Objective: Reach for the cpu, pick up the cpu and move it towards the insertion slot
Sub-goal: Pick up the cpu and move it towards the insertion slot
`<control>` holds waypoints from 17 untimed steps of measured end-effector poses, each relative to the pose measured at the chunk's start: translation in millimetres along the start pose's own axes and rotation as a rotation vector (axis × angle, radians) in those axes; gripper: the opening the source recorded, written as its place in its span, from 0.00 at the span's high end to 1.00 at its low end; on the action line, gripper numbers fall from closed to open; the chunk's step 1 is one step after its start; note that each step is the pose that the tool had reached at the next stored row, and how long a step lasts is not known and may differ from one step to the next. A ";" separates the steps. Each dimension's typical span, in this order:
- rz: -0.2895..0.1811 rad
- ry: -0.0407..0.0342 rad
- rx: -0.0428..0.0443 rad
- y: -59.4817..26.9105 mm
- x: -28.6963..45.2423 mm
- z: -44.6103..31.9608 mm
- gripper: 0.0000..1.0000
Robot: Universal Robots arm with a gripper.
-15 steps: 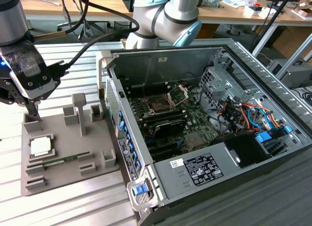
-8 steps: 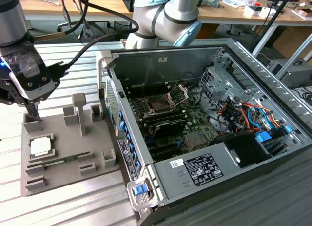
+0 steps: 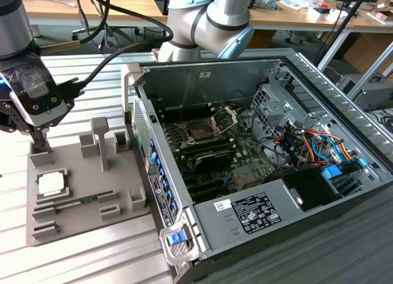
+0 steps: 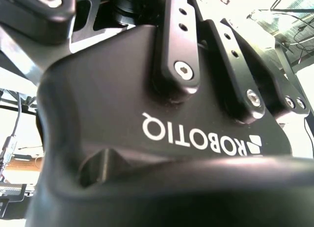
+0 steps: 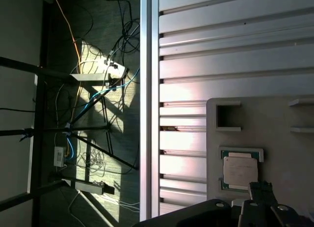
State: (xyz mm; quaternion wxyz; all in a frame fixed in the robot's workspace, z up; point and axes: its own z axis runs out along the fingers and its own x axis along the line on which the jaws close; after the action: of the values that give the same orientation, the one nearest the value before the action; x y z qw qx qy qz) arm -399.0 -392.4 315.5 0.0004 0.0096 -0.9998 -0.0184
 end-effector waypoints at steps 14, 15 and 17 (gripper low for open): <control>0.000 0.0000 0.0000 -0.1 1.5 3.8 0.89; 0.000 0.0000 0.0000 -0.2 1.6 4.0 0.89; 0.000 0.0000 0.0000 -0.2 1.7 4.3 0.89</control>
State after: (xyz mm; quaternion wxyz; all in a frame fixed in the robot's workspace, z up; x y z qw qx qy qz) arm -400.7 -392.4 311.2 0.0004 0.0096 -0.9998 -0.0184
